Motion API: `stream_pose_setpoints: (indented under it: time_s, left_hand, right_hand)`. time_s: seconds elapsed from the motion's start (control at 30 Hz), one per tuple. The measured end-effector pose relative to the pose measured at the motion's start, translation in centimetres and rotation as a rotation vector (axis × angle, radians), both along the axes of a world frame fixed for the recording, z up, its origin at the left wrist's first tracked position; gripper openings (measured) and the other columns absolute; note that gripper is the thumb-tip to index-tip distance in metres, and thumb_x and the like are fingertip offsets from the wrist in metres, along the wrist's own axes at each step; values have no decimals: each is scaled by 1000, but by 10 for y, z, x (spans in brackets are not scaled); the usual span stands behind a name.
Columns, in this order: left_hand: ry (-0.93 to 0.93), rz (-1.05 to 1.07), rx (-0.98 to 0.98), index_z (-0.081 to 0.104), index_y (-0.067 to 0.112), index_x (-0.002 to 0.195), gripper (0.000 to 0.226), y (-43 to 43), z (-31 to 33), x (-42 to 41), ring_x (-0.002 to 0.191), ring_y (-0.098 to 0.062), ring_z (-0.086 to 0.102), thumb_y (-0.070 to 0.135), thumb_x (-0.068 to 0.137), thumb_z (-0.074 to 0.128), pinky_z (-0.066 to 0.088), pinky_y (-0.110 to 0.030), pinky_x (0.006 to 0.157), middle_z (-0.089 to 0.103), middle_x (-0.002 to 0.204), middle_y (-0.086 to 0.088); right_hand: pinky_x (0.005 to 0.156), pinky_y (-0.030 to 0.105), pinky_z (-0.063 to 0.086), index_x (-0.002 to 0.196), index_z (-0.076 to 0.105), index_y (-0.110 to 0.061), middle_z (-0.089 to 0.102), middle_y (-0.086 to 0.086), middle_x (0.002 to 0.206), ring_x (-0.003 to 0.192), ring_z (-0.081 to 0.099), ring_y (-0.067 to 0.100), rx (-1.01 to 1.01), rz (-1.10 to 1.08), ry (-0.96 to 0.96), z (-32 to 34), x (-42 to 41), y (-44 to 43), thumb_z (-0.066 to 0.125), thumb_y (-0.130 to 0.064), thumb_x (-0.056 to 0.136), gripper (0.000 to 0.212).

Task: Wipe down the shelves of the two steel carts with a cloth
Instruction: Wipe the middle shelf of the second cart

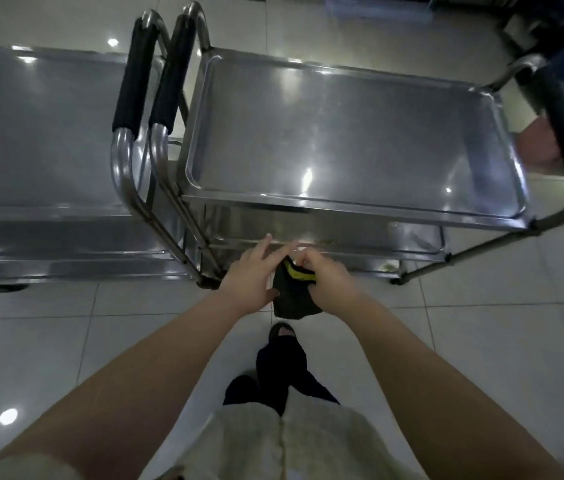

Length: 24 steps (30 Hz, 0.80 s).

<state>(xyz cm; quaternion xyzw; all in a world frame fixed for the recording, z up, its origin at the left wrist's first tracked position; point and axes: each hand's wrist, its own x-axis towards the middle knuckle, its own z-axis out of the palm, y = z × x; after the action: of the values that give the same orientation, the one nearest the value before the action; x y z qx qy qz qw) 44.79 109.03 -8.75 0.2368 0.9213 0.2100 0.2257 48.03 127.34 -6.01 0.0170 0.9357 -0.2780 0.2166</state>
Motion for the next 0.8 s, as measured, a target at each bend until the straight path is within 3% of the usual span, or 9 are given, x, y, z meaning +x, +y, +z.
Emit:
stream_pose_setpoints:
  time_s: [0.1,0.17,0.23,0.3,0.4,0.53,0.63,0.73,0.8]
  left_hand:
    - [-84,-130,-122,24,44,147,87,21,-1,23,147,-29,-7,39,77,76,18,-59,112,-11,161,2]
    - [-152,-190,-117,34,37,144,80,36,-1,38,147,-24,-11,41,76,76,10,-59,114,0,161,6]
    - [-163,-176,-36,49,28,132,61,50,-1,51,147,-22,10,37,77,74,13,-58,115,34,151,5]
    - [-97,-111,20,57,28,109,35,65,-4,60,124,-20,48,35,78,72,31,-46,107,61,116,7]
    - [-30,-40,28,55,33,100,24,94,-11,69,91,-17,62,36,81,68,39,-30,83,65,91,10]
    - [67,57,21,55,35,113,29,146,-25,77,96,-14,59,35,86,64,27,-29,82,64,102,12]
    - [12,121,77,60,28,113,27,186,-34,82,97,-18,59,24,87,64,37,-31,85,64,103,6]
    - [-70,162,108,63,23,112,27,220,-43,80,99,-23,60,16,86,63,46,-41,88,65,104,1]
    - [-80,198,109,62,23,113,27,237,-46,77,102,-22,59,15,87,62,46,-42,90,64,108,3]
  right_hand:
    - [72,37,51,98,34,-42,61,1,105,88,58,22,-27,-22,-23,2,35,13,55,1,84,49]
    - [72,39,51,95,34,-41,64,2,99,85,59,23,-81,-43,1,3,53,27,56,0,83,49]
    - [78,43,52,96,37,-40,66,2,100,88,60,23,-118,-79,19,2,67,44,55,2,82,48]
    - [81,43,53,98,40,-42,65,-1,103,92,59,21,-119,-117,37,-3,78,64,55,1,84,49]
    - [88,38,49,113,46,-42,60,-4,110,101,53,22,-57,-105,103,-14,89,96,55,-2,88,48]
    - [85,31,32,129,55,-24,61,-1,119,104,51,23,132,57,252,-29,93,154,51,1,86,49]
    - [75,31,25,116,61,-23,60,-3,110,99,50,22,210,121,275,-37,90,199,51,2,84,42]
    - [77,35,35,98,66,-15,61,3,96,88,49,28,153,82,312,-49,85,237,55,6,78,31]
    - [85,46,42,92,65,-9,60,7,93,84,49,30,86,38,295,-56,79,253,54,11,75,28]
